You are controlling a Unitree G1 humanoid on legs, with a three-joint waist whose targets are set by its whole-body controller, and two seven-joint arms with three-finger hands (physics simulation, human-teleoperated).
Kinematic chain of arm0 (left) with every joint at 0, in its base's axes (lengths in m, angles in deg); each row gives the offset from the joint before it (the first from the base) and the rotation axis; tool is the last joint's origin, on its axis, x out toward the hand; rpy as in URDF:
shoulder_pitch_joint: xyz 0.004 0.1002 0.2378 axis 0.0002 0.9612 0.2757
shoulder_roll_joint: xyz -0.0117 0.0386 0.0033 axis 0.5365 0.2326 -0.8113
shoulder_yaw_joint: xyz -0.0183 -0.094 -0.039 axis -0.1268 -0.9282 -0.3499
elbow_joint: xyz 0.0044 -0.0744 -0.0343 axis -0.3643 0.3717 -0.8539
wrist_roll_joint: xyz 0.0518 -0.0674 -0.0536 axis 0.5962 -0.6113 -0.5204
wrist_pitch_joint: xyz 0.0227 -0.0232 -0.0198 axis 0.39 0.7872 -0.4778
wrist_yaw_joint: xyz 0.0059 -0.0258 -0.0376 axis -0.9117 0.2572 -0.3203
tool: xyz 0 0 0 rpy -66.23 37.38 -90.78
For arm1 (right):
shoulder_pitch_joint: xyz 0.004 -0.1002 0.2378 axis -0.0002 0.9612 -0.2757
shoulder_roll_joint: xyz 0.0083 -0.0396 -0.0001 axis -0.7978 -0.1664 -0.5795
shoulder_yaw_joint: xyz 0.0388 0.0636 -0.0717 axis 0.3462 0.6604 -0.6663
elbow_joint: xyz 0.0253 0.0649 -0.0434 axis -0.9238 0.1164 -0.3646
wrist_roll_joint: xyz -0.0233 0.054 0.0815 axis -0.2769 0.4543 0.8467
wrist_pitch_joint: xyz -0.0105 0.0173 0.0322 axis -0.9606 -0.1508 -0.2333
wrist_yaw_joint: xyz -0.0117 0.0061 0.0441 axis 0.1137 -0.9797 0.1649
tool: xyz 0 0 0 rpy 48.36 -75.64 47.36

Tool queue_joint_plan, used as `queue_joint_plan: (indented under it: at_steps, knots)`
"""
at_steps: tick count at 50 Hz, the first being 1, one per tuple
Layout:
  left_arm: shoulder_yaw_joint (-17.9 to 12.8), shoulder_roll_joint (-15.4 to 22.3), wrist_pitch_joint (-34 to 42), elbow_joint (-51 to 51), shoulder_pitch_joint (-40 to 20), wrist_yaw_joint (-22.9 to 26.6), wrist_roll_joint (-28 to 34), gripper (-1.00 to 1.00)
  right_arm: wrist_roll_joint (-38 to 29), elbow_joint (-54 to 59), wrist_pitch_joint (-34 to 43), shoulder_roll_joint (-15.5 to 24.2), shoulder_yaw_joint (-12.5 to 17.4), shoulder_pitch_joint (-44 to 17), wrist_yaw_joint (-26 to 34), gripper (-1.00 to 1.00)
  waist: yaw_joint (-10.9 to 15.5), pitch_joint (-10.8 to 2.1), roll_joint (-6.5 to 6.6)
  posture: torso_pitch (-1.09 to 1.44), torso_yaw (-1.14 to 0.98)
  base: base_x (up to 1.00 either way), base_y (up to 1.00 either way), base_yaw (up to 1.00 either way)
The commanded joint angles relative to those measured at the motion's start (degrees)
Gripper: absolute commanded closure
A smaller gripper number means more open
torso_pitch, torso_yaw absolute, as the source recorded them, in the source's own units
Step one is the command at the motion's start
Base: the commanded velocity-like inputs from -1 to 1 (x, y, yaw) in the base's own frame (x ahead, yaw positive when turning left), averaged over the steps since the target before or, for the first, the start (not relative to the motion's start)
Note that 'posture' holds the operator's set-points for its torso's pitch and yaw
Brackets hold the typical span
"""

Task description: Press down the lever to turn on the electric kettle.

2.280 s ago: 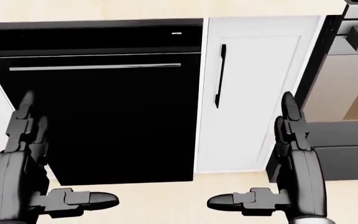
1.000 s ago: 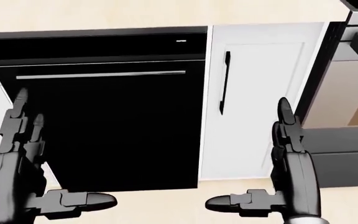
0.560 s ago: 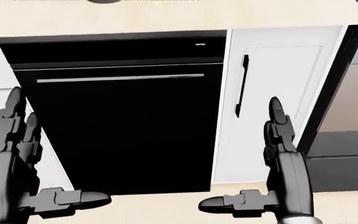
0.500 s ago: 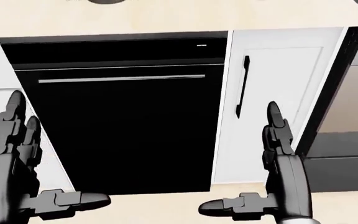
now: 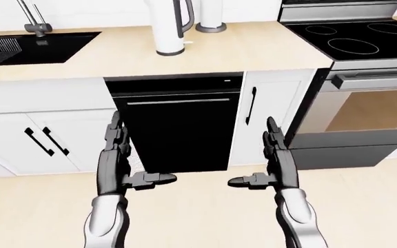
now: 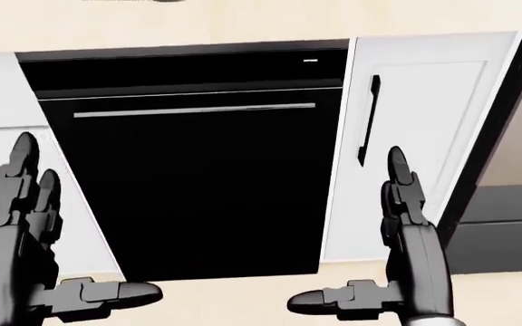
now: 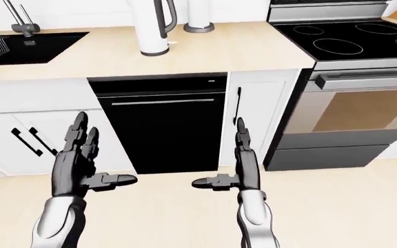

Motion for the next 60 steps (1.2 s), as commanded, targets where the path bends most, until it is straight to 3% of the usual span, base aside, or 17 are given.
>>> queue_joint_plan:
  at_steps: [1,7,10,11,13,19,22,23,25,32,35,36,38,40,44,45,60]
  knots:
    - [0.67,0.0,-1.77,-2.8,-1.32,0.23,-0.21,-1.0,-0.19,-2.97,-1.93,0.41,1.05,-1.2,-0.45,-1.0,-0.31,-1.04,-0.2,0.0,0.0,0.0,0.11,0.0]
    - [0.65,-0.06,-2.28,-2.32,-1.22,0.22,-0.23,-1.0,-0.19,-2.64,-2.22,0.36,0.93,-1.18,-0.43,-1.0,-0.34,-0.72,-3.83,0.0,0.0,0.0,0.11,0.0]
    - [0.61,-0.05,-2.49,-2.04,-1.27,0.22,-0.24,-1.0,-0.21,-2.77,-2.23,0.31,0.85,-1.09,-0.46,-1.0,-0.51,-1.54,-8.0,0.0,0.0,0.0,0.11,0.0]
    - [0.63,-0.05,-2.48,-2.05,-1.27,0.21,-0.24,-1.0,-0.19,-2.76,-2.25,0.31,0.88,-1.09,-0.48,-1.0,-1.1,-0.95,-5.95,0.0,0.0,0.0,0.11,0.0]
    - [0.59,-0.04,-2.63,-1.87,-1.28,0.21,-0.27,-1.0,-0.12,-2.59,-2.31,0.36,0.98,-1.2,-0.47,-1.0,-0.66,-0.7,-5.95,0.0,0.0,0.0,0.0,0.11]
    - [0.55,-0.05,-2.71,-1.94,-1.13,0.2,-0.32,-1.0,0.04,-2.49,-2.54,0.34,0.96,-1.22,-0.42,-1.0,-0.42,-0.22,-2.33,0.0,0.0,0.0,0.0,0.24]
    - [0.58,-0.06,-2.83,-1.87,-1.05,0.2,-0.31,-1.0,0.0,-2.55,-2.58,0.31,0.86,-1.18,-0.43,-1.0,-0.41,-1.02,2.0,0.0,0.0,0.0,0.0,0.27]
    - [0.53,-0.05,-2.82,-1.86,-1.08,0.21,-0.35,-1.0,0.0,-2.57,-2.58,0.32,0.86,-1.18,-0.44,-1.0,0.21,-0.8,-0.17,0.0,0.0,0.0,0.0,0.28]
    - [0.51,-0.06,-3.06,-1.66,-1.0,0.23,-0.36,-1.0,0.0,-2.46,-2.64,0.32,0.86,-1.2,-0.45,-1.0,0.33,-0.97,0.2,0.0,0.0,0.0,0.0,0.27]
    - [0.54,-0.06,-2.93,-1.71,-1.04,0.21,-0.36,-1.0,-0.04,-2.41,-2.65,0.28,0.76,-1.19,-0.47,-1.0,0.13,-0.59,-3.76,0.0,0.0,0.0,0.0,0.27]
    - [0.6,-0.09,-3.02,-1.64,-1.01,0.19,-0.33,-1.0,-0.05,-2.64,-2.57,0.26,0.7,-1.14,-0.49,-1.0,-0.11,-1.44,-8.1,0.0,0.0,0.0,0.0,0.27]
    - [0.63,-0.09,-3.02,-1.7,-0.98,0.19,-0.32,-1.0,0.02,-2.58,-2.66,0.26,0.77,-1.16,-0.5,-1.0,-0.45,-1.12,-6.66,0.0,0.0,0.0,0.0,0.27]
    - [0.61,-0.08,-3.03,-1.66,-1.0,0.19,-0.31,-1.0,0.77,-2.67,-3.41,0.13,1.08,-0.96,-0.5,-1.0,-0.72,0.56,-6.47,0.0,0.0,0.0,0.0,0.14]
    - [0.6,-0.07,-3.02,-1.66,-1.0,0.19,-0.33,-1.0,0.88,-3.27,-3.47,0.22,0.98,-0.76,-0.42,-1.0,-0.4,-1.05,-5.35,0.0,0.0,0.0,0.0,0.0]
    - [0.64,-0.09,-2.93,-1.79,-1.0,0.17,-0.31,-1.0,1.47,-4.66,-4.54,0.19,0.53,-0.38,0.22,-1.0,-1.03,-1.53,-1.81,0.0,0.0,0.0,0.0,0.0]
    - [0.65,-0.08,-2.87,-1.82,-1.04,0.16,-0.3,-1.0,1.49,-4.61,-4.61,0.21,0.55,-0.42,0.25,-1.0,-1.0,-1.1,-2.65,0.0,0.0,0.0,0.0,0.0]
    - [0.75,-0.11,-2.67,-2.31,-0.93,0.15,-0.26,-1.0,1.34,-4.54,-4.96,0.29,0.58,-0.51,0.53,-1.0,-0.3,-2.32,-3.47,0.0,0.0,0.0,0.0,0.0]
